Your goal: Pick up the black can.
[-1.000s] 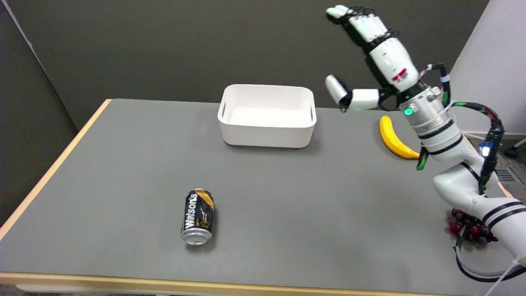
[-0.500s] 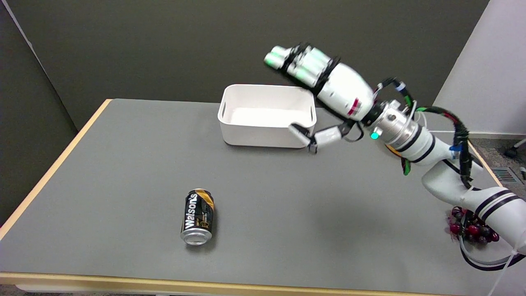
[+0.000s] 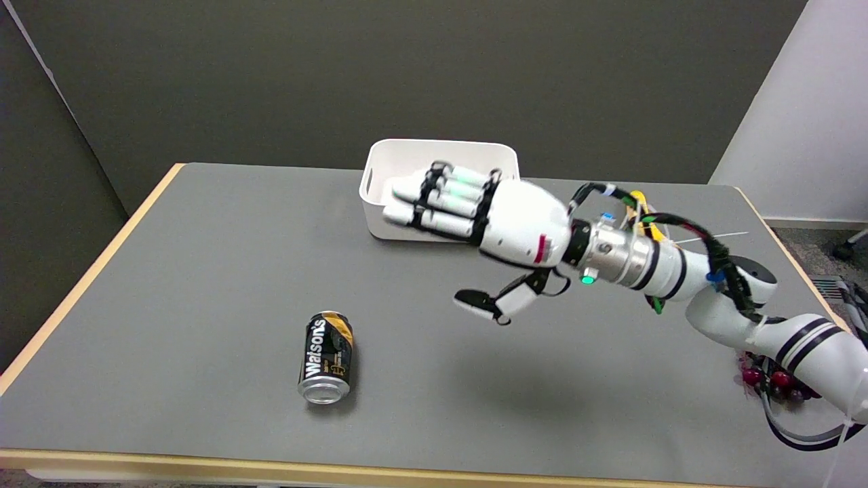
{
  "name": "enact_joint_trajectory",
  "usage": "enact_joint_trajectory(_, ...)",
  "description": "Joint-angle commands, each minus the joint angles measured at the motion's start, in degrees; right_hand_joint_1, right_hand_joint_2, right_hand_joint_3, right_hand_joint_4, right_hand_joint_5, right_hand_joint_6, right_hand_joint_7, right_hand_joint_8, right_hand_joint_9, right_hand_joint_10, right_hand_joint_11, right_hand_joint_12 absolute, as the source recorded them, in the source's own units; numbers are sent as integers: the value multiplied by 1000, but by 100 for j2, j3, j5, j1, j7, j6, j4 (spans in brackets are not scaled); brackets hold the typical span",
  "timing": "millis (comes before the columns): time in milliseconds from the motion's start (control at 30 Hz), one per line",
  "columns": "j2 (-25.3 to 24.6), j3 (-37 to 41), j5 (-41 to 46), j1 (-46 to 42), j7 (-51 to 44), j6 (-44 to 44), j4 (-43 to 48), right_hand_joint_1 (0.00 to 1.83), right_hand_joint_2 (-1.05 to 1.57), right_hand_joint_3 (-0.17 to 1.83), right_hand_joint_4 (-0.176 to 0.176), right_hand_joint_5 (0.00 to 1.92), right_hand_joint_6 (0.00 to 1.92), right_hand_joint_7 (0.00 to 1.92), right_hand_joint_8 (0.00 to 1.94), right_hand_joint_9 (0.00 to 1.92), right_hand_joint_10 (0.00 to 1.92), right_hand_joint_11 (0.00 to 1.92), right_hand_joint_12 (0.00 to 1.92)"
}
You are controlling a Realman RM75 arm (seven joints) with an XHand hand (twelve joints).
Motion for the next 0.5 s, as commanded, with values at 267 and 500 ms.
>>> enact_joint_trajectory(267,-583,-1613,-1153,1050,-389,-265,-586,805,592,942,52,-1,-1,-1,-1,-1,310,-1,553)
enact_joint_trajectory(500,-821,-1866,-1154,1194,-389,-374,-683,781,600,928,44,-1,-1,-1,-1,-1,339,-1,553)
